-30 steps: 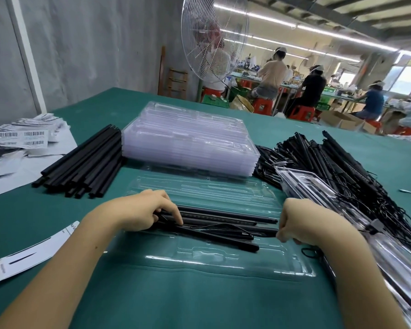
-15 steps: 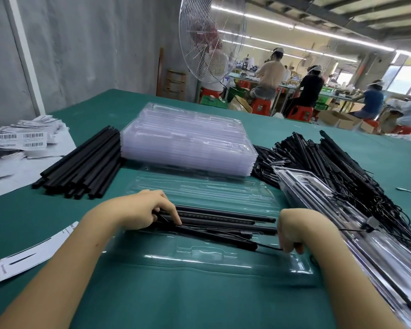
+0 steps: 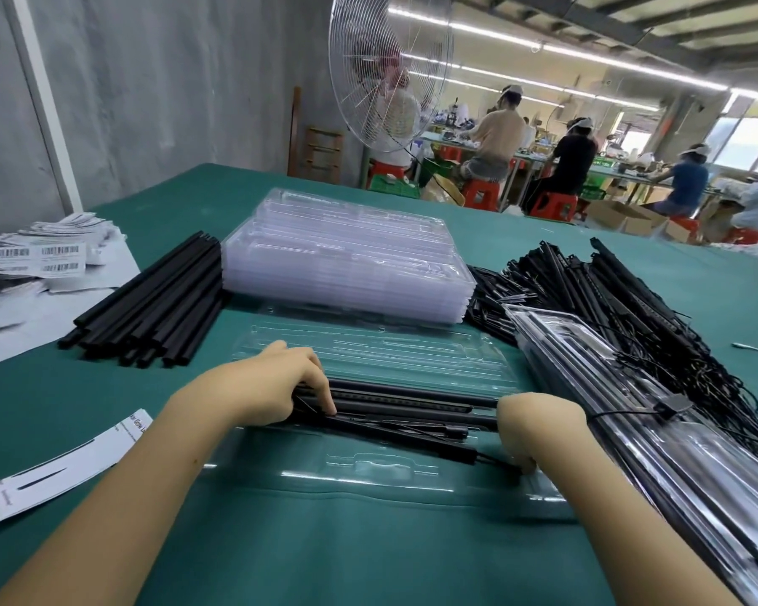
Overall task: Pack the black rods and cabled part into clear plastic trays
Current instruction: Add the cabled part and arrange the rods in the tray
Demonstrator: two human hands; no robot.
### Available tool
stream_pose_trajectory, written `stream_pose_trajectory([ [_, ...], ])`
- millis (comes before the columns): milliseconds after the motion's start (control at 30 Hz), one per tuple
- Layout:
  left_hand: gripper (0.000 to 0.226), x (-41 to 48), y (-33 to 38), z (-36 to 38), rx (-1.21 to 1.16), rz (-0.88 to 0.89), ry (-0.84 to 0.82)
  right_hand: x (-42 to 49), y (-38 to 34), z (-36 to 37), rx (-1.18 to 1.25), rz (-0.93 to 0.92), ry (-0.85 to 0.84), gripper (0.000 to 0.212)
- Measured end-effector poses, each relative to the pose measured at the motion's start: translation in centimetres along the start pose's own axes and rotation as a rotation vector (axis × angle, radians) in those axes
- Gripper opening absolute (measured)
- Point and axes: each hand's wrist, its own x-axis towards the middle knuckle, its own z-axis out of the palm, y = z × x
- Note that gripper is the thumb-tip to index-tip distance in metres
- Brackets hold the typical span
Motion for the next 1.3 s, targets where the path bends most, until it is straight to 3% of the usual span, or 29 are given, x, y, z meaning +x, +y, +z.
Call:
stream_pose_trajectory([
  [267, 0.032, -0.1, 3.0, 0.1, 0.165, 0.010, -0.001, -0.2, -0.8, 0.4, -0.075, -0.028, 0.059, 0.036],
  [367, 0.043, -0.9, 3.5, 0.6, 0.170, -0.004, -0.079, -0.1, -0.5, 0.6, -0.087, -0.039, 0.068, 0.031],
  [467, 0.044, -1.3, 3.7, 0.8, 0.186, -0.028, -0.112, -0.2, -0.3, 0.9, -0.074, -0.051, 0.081, 0.013],
  [567, 0.040, -1.4, 3.7, 0.7, 0.157, -0.032, -0.122, -0.5, 0.2, 1.2, -0.026, -0.092, 0.164, 0.018],
  [633, 0.037, -1.5, 3.6, 0.7, 0.146, -0.035, -0.129, -0.5, 0.1, 1.4, 0.018, -0.216, 0.337, 0.009],
  [700, 0.036, -1.5, 3.6, 0.7, 0.145, -0.037, -0.132, -0.2, -0.6, 1.6, 0.220, -0.436, 0.460, 0.014],
  [767, 0.035, -1.4, 3.7, 0.8, 0.148, -0.037, -0.126, 0.1, -1.7, 1.8, 0.447, -0.633, 0.461, 0.018],
  [833, 0.035, -1.4, 3.9, 0.8, 0.157, -0.041, -0.114, 0.9, -2.7, 1.9, 0.458, -0.701, 0.472, 0.020],
  [1300, 0.037, -1.6, 4.0, 1.1, 0.164, -0.032, -0.089, 3.2, -1.8, 1.4, 0.377, -0.666, 0.375, 0.007],
])
